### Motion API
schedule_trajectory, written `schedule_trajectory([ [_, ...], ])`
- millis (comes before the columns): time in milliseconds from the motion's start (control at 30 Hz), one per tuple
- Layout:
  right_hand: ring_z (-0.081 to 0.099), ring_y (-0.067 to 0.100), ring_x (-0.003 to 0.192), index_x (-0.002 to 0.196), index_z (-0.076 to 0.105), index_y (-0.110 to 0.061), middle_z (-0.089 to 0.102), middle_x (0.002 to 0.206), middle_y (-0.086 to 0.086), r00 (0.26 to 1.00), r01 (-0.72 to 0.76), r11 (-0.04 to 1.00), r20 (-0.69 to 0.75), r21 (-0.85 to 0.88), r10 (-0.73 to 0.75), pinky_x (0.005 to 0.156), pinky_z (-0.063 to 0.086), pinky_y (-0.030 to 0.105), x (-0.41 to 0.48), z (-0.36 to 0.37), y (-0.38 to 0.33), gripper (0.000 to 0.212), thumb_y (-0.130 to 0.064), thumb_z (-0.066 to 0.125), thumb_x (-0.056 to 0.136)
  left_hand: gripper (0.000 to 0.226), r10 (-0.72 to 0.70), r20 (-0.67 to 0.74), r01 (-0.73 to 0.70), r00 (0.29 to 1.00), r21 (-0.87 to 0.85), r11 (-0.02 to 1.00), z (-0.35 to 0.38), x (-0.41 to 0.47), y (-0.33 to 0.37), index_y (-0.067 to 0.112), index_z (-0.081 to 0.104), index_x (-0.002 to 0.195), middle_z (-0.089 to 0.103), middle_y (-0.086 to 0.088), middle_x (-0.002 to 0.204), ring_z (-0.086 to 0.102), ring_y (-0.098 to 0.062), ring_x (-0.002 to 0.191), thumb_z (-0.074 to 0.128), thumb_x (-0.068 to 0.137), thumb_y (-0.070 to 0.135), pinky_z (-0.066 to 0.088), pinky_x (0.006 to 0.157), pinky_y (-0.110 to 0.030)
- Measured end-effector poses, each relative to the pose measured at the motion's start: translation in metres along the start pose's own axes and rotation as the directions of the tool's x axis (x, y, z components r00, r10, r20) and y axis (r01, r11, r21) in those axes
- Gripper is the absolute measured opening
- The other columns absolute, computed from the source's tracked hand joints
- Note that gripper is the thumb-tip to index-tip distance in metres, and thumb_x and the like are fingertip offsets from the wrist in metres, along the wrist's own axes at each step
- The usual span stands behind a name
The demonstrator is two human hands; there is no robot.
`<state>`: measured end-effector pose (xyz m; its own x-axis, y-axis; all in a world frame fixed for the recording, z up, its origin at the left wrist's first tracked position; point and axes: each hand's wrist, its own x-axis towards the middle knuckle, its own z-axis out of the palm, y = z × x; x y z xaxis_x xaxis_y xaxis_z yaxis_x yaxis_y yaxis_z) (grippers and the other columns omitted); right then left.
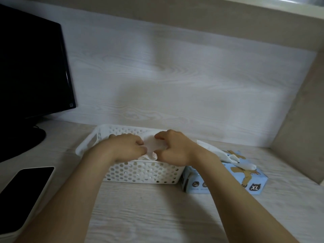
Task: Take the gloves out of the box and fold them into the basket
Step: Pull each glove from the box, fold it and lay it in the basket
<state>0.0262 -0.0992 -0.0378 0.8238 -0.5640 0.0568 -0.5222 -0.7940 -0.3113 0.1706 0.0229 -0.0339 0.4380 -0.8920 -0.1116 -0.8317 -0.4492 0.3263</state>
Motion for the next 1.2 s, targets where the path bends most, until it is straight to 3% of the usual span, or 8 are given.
schedule_trajectory([
  [100, 0.055, 0.023, 0.131, 0.151, 0.053, -0.015, 0.058, 0.148, 0.005, 0.999, -0.008, 0.994, -0.037, 0.106, 0.012, 0.105, 0.051, 0.038, -0.003, 0.000, 0.003, 0.071, -0.040, 0.071, 0.088, 0.037, 0.001, -0.098, -0.010, 0.995, -0.094, 0.995, 0.003, 0.003, -0.005, 0.037, 0.064, 0.131, 0.067, 0.007, 0.127, 0.063, -0.020, 0.114, 0.058, 0.098, 0.051, 0.046, 0.108, -0.044],
  [167, 0.052, 0.022, 0.131, 0.144, 0.062, -0.020, 0.063, 0.144, 0.000, 0.982, 0.044, 0.993, -0.188, 0.113, -0.022, 0.108, 0.046, 0.040, -0.009, 0.003, 0.005, 0.064, -0.046, 0.058, 0.085, 0.024, 0.020, -0.271, -0.048, 0.963, -0.098, 0.994, 0.006, 0.005, -0.006, 0.038, 0.073, 0.115, 0.064, 0.009, 0.118, 0.057, -0.026, 0.120, 0.061, 0.095, 0.041, 0.049, 0.104, -0.047],
  [333, 0.052, 0.018, 0.114, 0.111, 0.077, -0.033, 0.071, 0.119, -0.011, 0.829, 0.093, 0.984, -0.559, 0.152, 0.008, 0.101, 0.043, 0.043, -0.025, 0.015, 0.025, 0.043, -0.042, 0.041, 0.091, 0.023, 0.244, -0.678, -0.383, 0.693, -0.061, 0.922, 0.023, 0.002, 0.018, 0.027, 0.074, 0.098, 0.066, 0.010, 0.098, 0.060, -0.014, 0.094, 0.055, 0.096, 0.015, 0.054, 0.086, -0.040],
  [467, 0.059, 0.016, 0.099, 0.102, 0.075, -0.030, 0.070, 0.100, -0.012, 0.746, 0.058, 0.982, -0.661, 0.179, 0.076, 0.091, 0.051, 0.047, -0.043, 0.011, 0.055, 0.036, -0.023, 0.050, 0.076, 0.021, 0.465, -0.672, -0.529, 0.577, 0.127, 0.839, 0.049, -0.003, 0.050, 0.023, 0.070, 0.103, 0.066, 0.010, 0.097, 0.055, -0.012, 0.094, 0.050, 0.097, 0.018, 0.051, 0.086, -0.037],
  [633, 0.061, 0.009, 0.098, 0.101, 0.074, -0.028, 0.070, 0.100, -0.014, 0.692, 0.074, 0.974, -0.714, 0.216, 0.106, 0.081, 0.051, 0.034, -0.067, -0.003, 0.092, 0.035, -0.018, 0.057, 0.073, 0.023, 0.641, -0.620, -0.572, 0.453, 0.350, 0.742, 0.070, -0.005, 0.073, 0.019, 0.069, 0.096, 0.065, 0.006, 0.097, 0.054, -0.019, 0.101, 0.047, 0.099, 0.026, 0.046, 0.090, -0.039],
  [800, 0.064, -0.002, 0.097, 0.107, 0.074, -0.028, 0.072, 0.101, -0.019, 0.761, 0.050, 0.950, -0.628, 0.307, 0.163, 0.071, 0.044, 0.010, -0.080, -0.002, 0.122, 0.032, -0.011, 0.072, 0.081, 0.015, 0.713, -0.507, -0.525, 0.484, 0.484, 0.700, 0.088, -0.003, 0.087, 0.020, 0.068, 0.093, 0.064, 0.005, 0.092, 0.055, -0.022, 0.099, 0.053, 0.093, 0.024, 0.043, 0.093, -0.040],
  [1100, 0.062, 0.010, 0.071, 0.089, 0.079, -0.018, 0.070, 0.079, -0.005, 0.682, 0.043, 0.992, -0.729, 0.121, 0.060, 0.063, 0.048, 0.027, -0.078, 0.015, 0.134, 0.006, -0.023, 0.081, 0.089, 0.033, 0.708, -0.449, -0.514, 0.545, 0.488, 0.705, 0.097, -0.003, 0.084, 0.029, 0.070, 0.117, 0.070, 0.013, 0.111, 0.056, -0.017, 0.113, 0.041, 0.101, 0.033, 0.043, 0.098, -0.036],
  [1200, 0.053, 0.013, 0.065, 0.082, 0.073, -0.014, 0.062, 0.072, -0.003, 0.662, 0.063, 0.998, -0.748, -0.005, -0.046, 0.059, 0.042, 0.032, -0.076, 0.021, 0.137, 0.029, -0.032, 0.060, 0.101, 0.031, 0.697, -0.438, -0.509, 0.567, 0.479, 0.715, 0.098, -0.004, 0.085, 0.030, 0.065, 0.118, 0.068, 0.014, 0.113, 0.053, -0.016, 0.115, 0.039, 0.101, 0.035, 0.042, 0.098, -0.037],
])
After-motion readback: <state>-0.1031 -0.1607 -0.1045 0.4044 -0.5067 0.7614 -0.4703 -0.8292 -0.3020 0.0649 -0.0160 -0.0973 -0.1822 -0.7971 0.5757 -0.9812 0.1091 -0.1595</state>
